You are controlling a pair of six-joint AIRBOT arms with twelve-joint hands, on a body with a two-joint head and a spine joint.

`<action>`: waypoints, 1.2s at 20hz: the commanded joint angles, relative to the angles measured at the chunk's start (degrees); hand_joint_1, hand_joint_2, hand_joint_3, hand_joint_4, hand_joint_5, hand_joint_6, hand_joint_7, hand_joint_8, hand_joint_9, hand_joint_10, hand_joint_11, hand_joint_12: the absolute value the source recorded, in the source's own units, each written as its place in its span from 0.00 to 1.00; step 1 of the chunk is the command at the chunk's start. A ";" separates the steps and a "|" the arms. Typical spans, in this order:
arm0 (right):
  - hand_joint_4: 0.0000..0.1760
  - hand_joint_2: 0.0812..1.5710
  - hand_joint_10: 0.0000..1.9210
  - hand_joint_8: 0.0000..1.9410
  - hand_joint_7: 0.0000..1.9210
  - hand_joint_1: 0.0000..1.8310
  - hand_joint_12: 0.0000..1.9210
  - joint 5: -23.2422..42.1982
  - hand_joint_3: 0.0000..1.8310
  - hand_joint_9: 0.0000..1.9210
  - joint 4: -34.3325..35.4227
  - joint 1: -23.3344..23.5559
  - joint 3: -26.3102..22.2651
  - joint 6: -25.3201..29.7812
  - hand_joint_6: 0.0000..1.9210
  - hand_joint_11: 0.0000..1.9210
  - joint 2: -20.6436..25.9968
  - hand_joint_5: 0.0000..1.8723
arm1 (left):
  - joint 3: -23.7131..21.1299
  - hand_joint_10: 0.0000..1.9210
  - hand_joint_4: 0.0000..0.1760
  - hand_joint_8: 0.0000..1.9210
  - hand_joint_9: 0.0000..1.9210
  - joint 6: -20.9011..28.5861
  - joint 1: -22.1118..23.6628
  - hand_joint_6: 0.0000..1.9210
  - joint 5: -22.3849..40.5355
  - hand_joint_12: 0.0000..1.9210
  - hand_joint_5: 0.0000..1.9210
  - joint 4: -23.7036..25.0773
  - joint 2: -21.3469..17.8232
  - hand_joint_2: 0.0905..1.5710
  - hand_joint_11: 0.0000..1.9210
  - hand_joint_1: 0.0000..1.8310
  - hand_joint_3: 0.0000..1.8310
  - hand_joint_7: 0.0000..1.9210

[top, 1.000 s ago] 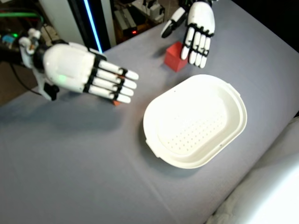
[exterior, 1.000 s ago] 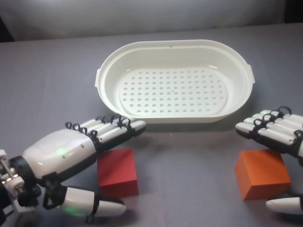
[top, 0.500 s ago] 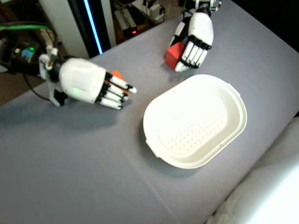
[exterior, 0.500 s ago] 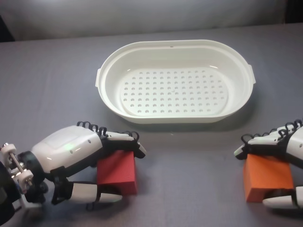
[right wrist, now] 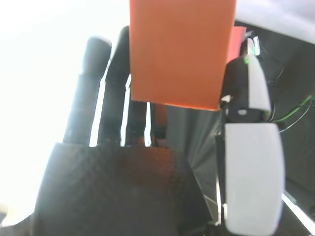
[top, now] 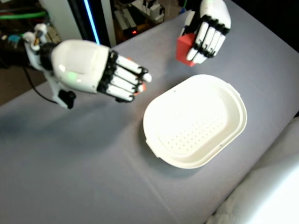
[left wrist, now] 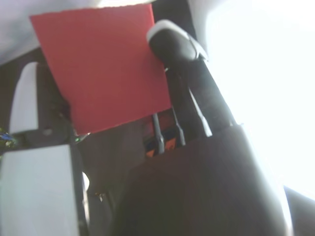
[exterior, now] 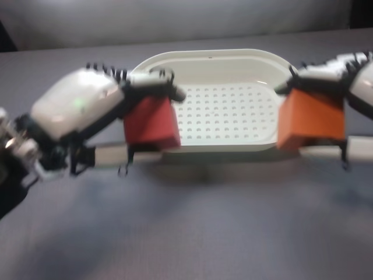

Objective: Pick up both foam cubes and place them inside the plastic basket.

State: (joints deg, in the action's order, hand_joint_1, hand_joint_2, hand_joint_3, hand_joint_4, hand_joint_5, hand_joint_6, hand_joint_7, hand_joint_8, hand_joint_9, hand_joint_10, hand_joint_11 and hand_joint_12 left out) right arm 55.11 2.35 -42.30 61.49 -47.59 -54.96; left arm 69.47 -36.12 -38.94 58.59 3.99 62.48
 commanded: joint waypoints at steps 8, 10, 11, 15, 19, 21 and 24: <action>0.00 0.88 0.54 0.35 0.10 0.08 0.86 -6.61 0.00 0.08 4.69 7.75 11.73 0.16 0.34 0.03 -9.49 0.03 | 10.87 0.46 0.00 0.28 0.29 -1.90 8.58 0.29 -8.74 0.86 0.23 -5.12 8.18 0.74 0.23 0.48 0.00 0.30; 0.31 0.73 0.24 0.01 0.00 0.00 0.72 -8.59 0.00 0.00 5.41 8.47 12.98 0.16 0.01 0.00 -10.19 0.00 | 12.02 0.22 0.00 0.01 0.03 -2.07 8.53 0.05 -10.68 0.69 0.11 -6.34 9.16 0.69 0.00 0.39 0.00 0.13; 0.48 0.71 0.13 0.00 0.00 0.00 0.71 -8.62 0.00 0.00 5.47 8.47 13.00 0.16 0.00 0.00 -10.19 0.00 | 12.05 0.16 0.18 0.00 0.01 -2.08 8.52 0.02 -10.73 0.65 0.06 -6.34 9.18 0.68 0.00 0.38 0.00 0.07; 0.61 0.66 0.00 0.00 0.00 0.03 0.19 -8.59 0.00 0.00 5.76 8.47 12.64 0.16 0.00 0.00 -10.12 0.00 | 11.96 0.00 0.80 0.00 0.00 -2.52 7.93 0.00 -10.75 0.03 0.00 -7.05 8.84 0.62 0.00 0.33 0.00 0.00; 0.78 0.68 0.00 0.00 0.00 0.04 0.00 -3.98 0.01 0.00 5.50 8.45 8.84 0.13 0.00 0.00 -7.67 0.00 | 8.56 0.00 0.87 0.00 0.00 -2.61 5.72 0.00 -4.47 0.00 0.00 -7.72 5.43 0.62 0.00 0.28 0.00 0.00; 0.69 0.69 0.00 0.00 0.00 0.03 0.00 -0.20 0.01 0.00 4.70 7.78 5.74 -0.08 0.00 0.00 -4.67 0.00 | 5.45 0.00 0.81 0.00 0.00 -2.58 3.11 0.00 1.34 0.00 0.00 -8.49 2.40 0.65 0.00 0.26 0.01 0.00; 0.69 0.76 0.00 0.00 0.00 0.01 0.00 7.99 0.01 0.00 4.26 4.16 0.66 -0.35 0.00 0.00 0.66 0.00 | 1.64 0.00 0.65 0.00 0.00 -1.29 -1.58 0.00 10.80 0.00 0.00 -9.52 -0.98 0.72 0.00 0.28 0.01 0.00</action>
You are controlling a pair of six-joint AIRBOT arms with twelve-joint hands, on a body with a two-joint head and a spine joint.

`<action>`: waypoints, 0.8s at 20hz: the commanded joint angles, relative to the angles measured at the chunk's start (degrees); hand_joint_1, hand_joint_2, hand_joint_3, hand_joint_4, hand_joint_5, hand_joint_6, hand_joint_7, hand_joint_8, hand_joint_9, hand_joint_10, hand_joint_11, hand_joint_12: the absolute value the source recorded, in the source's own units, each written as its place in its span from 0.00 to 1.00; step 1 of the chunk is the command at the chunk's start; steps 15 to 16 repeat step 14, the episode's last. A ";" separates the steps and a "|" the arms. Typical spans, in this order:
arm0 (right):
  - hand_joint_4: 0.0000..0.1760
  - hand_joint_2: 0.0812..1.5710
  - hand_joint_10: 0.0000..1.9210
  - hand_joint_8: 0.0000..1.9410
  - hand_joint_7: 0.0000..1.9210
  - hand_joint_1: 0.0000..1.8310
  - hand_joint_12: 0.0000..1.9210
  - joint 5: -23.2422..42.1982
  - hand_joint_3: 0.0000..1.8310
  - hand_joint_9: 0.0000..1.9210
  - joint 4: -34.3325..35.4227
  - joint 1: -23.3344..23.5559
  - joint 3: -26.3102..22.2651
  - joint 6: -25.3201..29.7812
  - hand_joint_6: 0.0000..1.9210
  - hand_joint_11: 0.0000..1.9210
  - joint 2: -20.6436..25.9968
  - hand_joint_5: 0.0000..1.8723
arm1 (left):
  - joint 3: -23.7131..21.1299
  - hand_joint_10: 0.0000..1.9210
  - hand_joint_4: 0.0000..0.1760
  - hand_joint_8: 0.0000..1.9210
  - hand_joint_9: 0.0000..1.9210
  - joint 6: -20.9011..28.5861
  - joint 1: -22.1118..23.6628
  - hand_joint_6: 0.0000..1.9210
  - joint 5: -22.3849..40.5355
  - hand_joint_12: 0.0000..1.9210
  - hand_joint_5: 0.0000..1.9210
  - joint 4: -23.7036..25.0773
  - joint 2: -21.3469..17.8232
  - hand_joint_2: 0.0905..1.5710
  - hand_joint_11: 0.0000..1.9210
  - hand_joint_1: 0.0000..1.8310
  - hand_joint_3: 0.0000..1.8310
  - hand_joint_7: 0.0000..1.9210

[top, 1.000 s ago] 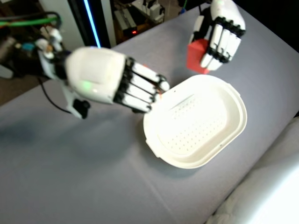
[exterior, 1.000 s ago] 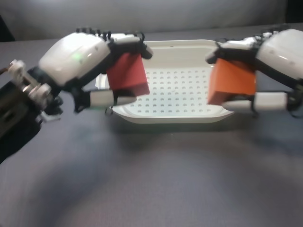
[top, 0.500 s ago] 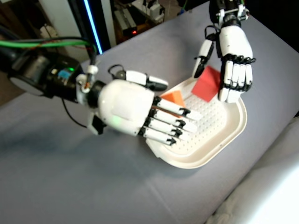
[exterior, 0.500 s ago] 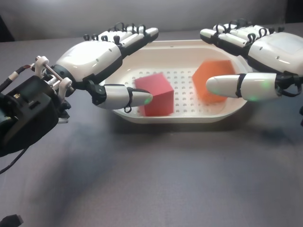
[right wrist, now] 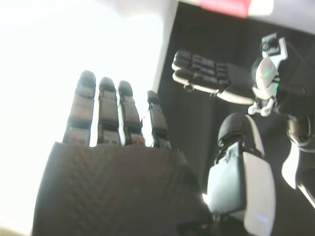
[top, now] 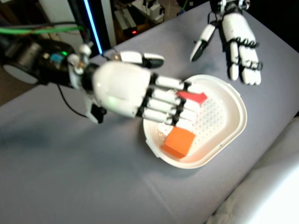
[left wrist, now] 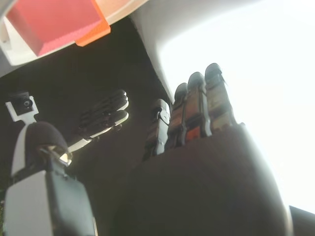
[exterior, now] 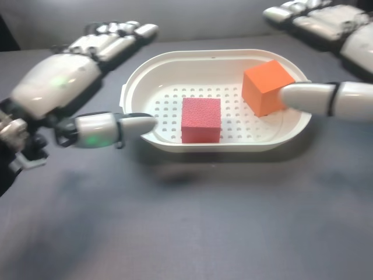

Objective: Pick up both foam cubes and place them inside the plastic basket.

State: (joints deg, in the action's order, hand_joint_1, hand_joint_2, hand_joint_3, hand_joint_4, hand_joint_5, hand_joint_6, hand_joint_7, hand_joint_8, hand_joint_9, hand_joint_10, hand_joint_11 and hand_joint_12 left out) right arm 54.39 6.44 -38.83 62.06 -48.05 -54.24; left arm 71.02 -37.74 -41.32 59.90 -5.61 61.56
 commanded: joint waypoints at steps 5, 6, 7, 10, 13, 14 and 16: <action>0.51 0.79 0.00 0.00 0.00 0.16 0.00 25.18 0.01 0.00 2.76 -8.57 -6.22 0.00 0.00 0.00 4.22 0.00 | -4.76 0.00 0.33 0.00 0.00 1.96 -6.79 0.00 23.22 0.25 0.00 -2.06 -3.83 0.83 0.00 0.26 0.00 0.00; 0.59 0.79 0.00 0.00 0.00 0.16 0.00 29.29 0.01 0.00 4.05 -10.94 -7.60 -0.16 0.00 0.00 5.21 0.00 | -5.75 0.00 0.36 0.00 0.00 1.94 -8.13 0.00 25.75 0.24 0.00 -2.20 -4.44 0.84 0.00 0.26 0.00 0.00; 0.46 0.78 0.00 0.00 0.00 0.17 0.00 32.77 0.00 0.00 5.11 -12.98 -8.53 -0.20 0.00 0.00 5.98 0.00 | -6.47 0.00 0.40 0.00 0.01 1.94 -9.15 0.00 27.57 0.26 0.00 -2.26 -4.87 0.84 0.00 0.27 0.00 0.00; 0.18 0.78 0.00 0.00 0.00 0.14 0.00 39.81 0.00 0.00 6.34 -16.34 -10.22 -0.21 0.00 0.00 7.93 0.00 | -8.34 0.00 0.43 0.00 0.00 2.74 -11.96 0.00 33.28 0.31 0.00 -2.04 -6.11 0.84 0.00 0.40 0.00 0.00; 0.40 0.79 0.00 0.00 0.00 0.20 0.00 43.16 0.00 0.00 5.90 -17.10 -11.38 -0.21 0.00 0.01 9.79 0.00 | -9.32 0.00 0.57 0.00 0.00 2.38 -13.39 0.00 37.84 0.06 0.00 -2.95 -7.42 0.82 0.00 0.43 0.00 0.00; 0.31 0.82 0.00 0.00 0.00 0.13 0.19 43.48 0.00 0.04 5.73 -17.19 -11.45 -0.21 0.00 0.00 10.05 0.00 | -9.56 0.00 0.57 0.00 0.00 1.94 -13.55 0.00 38.44 0.03 0.00 -3.15 -7.78 0.81 0.00 0.46 0.00 0.00; 0.31 0.82 0.00 0.00 0.00 0.13 0.19 43.48 0.00 0.04 5.73 -17.19 -11.45 -0.21 0.00 0.00 10.05 0.00 | -9.56 0.00 0.57 0.00 0.00 1.94 -13.55 0.00 38.44 0.03 0.00 -3.15 -7.78 0.81 0.00 0.46 0.00 0.00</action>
